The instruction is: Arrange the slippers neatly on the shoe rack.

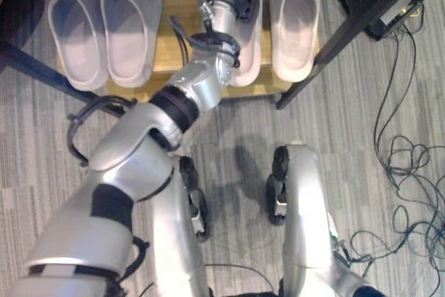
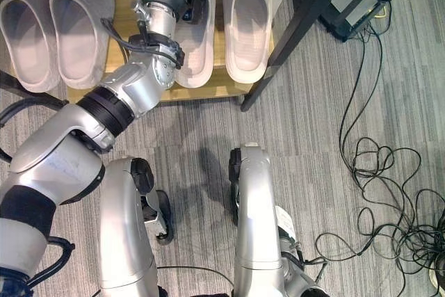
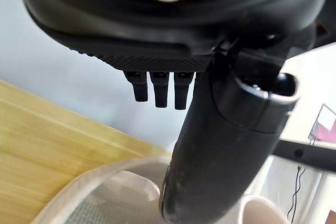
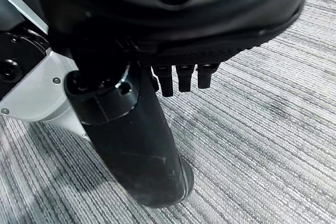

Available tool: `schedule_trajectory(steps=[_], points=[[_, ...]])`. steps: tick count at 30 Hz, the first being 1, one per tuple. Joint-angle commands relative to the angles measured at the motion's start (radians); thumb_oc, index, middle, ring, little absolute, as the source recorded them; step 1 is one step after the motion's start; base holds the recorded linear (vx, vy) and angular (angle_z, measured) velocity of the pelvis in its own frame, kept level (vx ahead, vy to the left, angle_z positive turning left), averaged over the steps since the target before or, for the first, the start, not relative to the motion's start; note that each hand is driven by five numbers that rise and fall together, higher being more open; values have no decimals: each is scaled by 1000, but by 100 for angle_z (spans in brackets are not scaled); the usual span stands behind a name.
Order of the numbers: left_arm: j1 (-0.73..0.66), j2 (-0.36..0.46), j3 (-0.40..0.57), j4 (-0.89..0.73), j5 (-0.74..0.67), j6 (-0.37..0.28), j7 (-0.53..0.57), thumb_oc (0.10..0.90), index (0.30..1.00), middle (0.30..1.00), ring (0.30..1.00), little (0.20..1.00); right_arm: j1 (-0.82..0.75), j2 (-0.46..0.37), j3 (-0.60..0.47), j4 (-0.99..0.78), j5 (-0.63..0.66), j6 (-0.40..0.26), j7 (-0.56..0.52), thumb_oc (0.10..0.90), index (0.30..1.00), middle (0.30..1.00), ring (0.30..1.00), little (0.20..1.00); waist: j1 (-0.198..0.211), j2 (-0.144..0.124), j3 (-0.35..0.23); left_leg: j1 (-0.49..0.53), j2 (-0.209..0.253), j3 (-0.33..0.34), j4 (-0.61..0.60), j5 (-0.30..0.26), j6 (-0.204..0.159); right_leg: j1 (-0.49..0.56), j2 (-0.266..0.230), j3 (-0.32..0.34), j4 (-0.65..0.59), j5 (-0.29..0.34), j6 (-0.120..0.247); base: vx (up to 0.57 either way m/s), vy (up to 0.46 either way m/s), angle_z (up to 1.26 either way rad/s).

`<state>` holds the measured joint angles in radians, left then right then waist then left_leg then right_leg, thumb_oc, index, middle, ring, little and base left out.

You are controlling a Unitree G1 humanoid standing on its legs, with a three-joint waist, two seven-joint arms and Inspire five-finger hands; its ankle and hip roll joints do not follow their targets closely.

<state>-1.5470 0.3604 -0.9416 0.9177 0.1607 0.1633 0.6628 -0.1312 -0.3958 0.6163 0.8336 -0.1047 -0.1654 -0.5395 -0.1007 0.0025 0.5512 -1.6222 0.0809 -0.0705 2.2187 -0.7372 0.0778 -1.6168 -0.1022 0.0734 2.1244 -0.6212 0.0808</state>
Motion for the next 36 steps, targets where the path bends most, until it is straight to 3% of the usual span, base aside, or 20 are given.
schedule_trajectory(steps=[1, 19, 23, 30, 36], points=[[-190, 37, -19, 1, 9, -52, 40, 800, 900, 900, 900, 900, 5, 25, -12, -50, 29, 7, -2, 800, 900, 900, 900, 900, 29, -44, -31, 52, -23, -96, 17, -81, 20, 47, -51, 22, -2, -64, -85, 0, 0, 0], [-144, 74, -18, -8, 10, -50, -33, 800, 900, 900, 900, 900, 15, 53, 27, 23, 34, 43, 60, 800, 900, 900, 900, 900, 54, -16, -31, 52, -40, -97, 30, -68, 7, 47, -47, 26, 18, -57, -90, -13, -7, 1], [-123, 73, 29, -84, -65, -71, -20, 800, 900, 900, 900, 900, 12, 80, -16, 15, 134, 36, 84, 800, 900, 900, 900, 900, 62, -2, -31, 52, -49, -97, 28, -66, 7, 47, -46, 25, 27, -63, -94, 2, -7, 3], [-64, 110, 64, -261, -152, -125, -10, 800, 900, 900, 900, 900, 23, 94, -23, 45, 153, 57, 93, 800, 900, 900, 900, 900, 83, 25, -31, 52, -62, -96, 32, -66, 0, 47, -46, 27, 39, -62, -92, -10, -2, 5], [-46, 205, 49, -329, -149, -132, -10, 800, 900, 900, 900, 900, 22, 107, -39, 78, 173, 66, 104, 800, 900, 900, 900, 900, 108, 46, -31, 52, -65, -100, 27, -67, -4, 47, -51, 30, 44, -56, -93, -3, 8, 2]])
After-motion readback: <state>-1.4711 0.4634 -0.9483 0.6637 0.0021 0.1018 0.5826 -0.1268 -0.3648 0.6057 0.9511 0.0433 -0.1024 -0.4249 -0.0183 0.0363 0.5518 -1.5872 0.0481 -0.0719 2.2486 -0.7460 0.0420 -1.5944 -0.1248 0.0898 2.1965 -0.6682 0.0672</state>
